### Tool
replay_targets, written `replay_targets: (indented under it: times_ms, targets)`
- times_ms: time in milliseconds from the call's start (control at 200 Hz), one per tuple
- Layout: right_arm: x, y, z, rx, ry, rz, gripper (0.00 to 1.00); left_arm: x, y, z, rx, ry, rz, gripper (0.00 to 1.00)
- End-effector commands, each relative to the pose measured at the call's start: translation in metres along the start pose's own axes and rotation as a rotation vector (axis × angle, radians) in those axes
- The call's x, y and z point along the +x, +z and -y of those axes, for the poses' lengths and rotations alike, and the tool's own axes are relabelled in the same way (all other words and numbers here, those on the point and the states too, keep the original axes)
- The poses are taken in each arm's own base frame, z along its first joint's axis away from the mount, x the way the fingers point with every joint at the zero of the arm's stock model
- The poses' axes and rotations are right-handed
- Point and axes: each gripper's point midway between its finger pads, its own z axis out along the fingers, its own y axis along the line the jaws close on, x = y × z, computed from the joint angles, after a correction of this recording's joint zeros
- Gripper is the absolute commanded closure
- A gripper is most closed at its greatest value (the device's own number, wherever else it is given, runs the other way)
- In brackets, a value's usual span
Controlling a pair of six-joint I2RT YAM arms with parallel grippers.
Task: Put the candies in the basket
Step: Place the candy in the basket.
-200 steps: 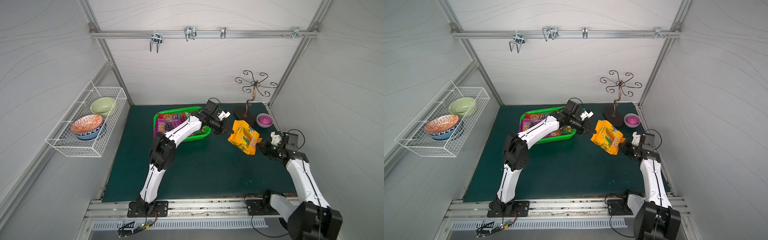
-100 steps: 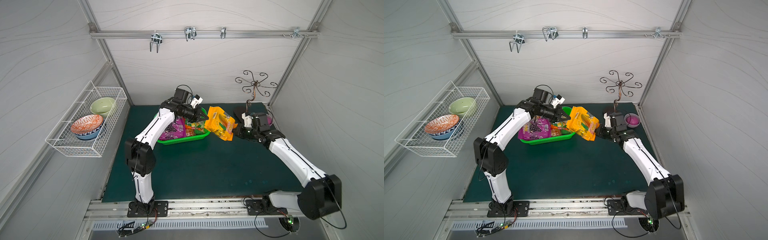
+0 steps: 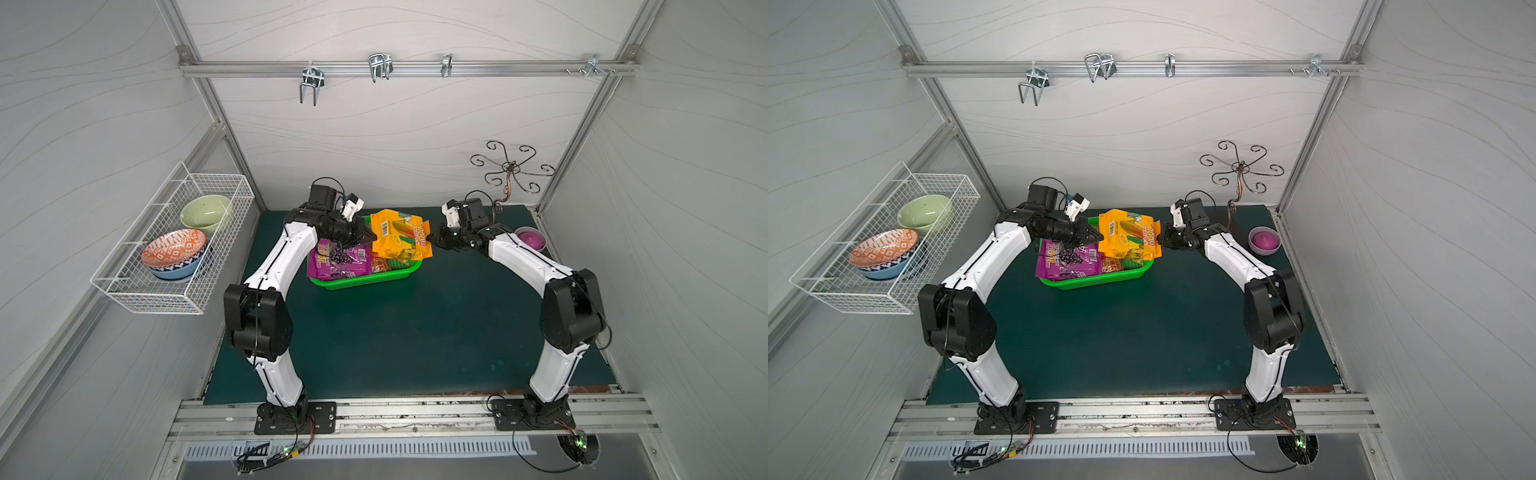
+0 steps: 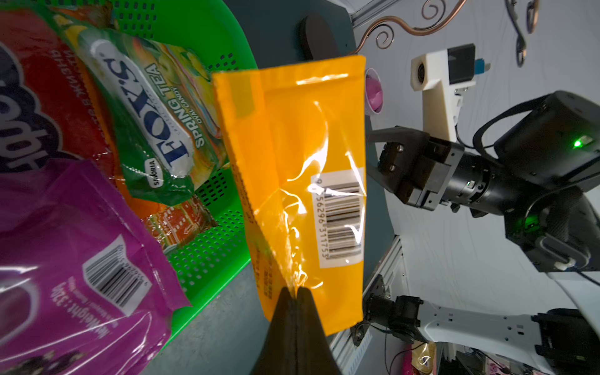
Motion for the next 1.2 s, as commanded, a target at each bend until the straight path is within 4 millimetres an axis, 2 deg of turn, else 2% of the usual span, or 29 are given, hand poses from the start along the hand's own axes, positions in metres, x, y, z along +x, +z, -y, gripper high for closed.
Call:
replay_targets:
  times_ms: [0, 210, 325, 495, 610, 730, 810, 940, 1055, 1140, 1190]
  targets:
    - [-0.019, 0.011, -0.001, -0.011, -0.023, 0.037, 1.00, -0.008, -0.003, -0.019, -0.063, 0.113, 0.045, 1.00]
    - [-0.021, 0.037, -0.001, -0.031, -0.024, -0.003, 1.00, 0.006, 0.005, -0.072, -0.249, 0.191, 0.042, 1.00]
    - [-0.022, 0.042, -0.001, -0.018, -0.035, -0.014, 1.00, 0.013, 0.009, -0.090, -0.306, 0.201, 0.005, 1.00]
    - [-0.014, 0.053, 0.009, 0.003, -0.037, -0.047, 1.00, 0.010, 0.012, -0.116, -0.414, 0.200, -0.005, 1.00]
    - [-0.009, 0.054, 0.007, -0.012, -0.032, -0.063, 1.00, 0.009, 0.015, -0.123, -0.433, 0.187, -0.042, 0.98]
    - [-0.008, 0.051, 0.004, -0.017, -0.036, -0.079, 0.98, 0.007, 0.011, -0.108, -0.391, 0.193, -0.042, 0.89]
    - [-0.010, 0.043, 0.000, -0.011, -0.051, -0.074, 0.95, 0.003, -0.001, -0.092, -0.376, 0.216, -0.006, 0.81]
    - [-0.019, 0.026, -0.010, -0.013, -0.091, -0.043, 0.76, -0.007, -0.027, -0.060, -0.351, 0.275, 0.066, 0.69]
    - [-0.026, 0.013, -0.019, -0.011, -0.127, -0.036, 0.61, -0.019, -0.043, -0.035, -0.316, 0.302, 0.111, 0.67]
    - [-0.029, 0.006, -0.026, -0.015, -0.141, -0.036, 0.60, -0.028, -0.044, -0.022, -0.272, 0.286, 0.131, 0.66]
    - [-0.029, 0.003, -0.032, -0.038, -0.146, -0.039, 0.65, -0.033, -0.040, -0.017, -0.242, 0.271, 0.131, 0.66]
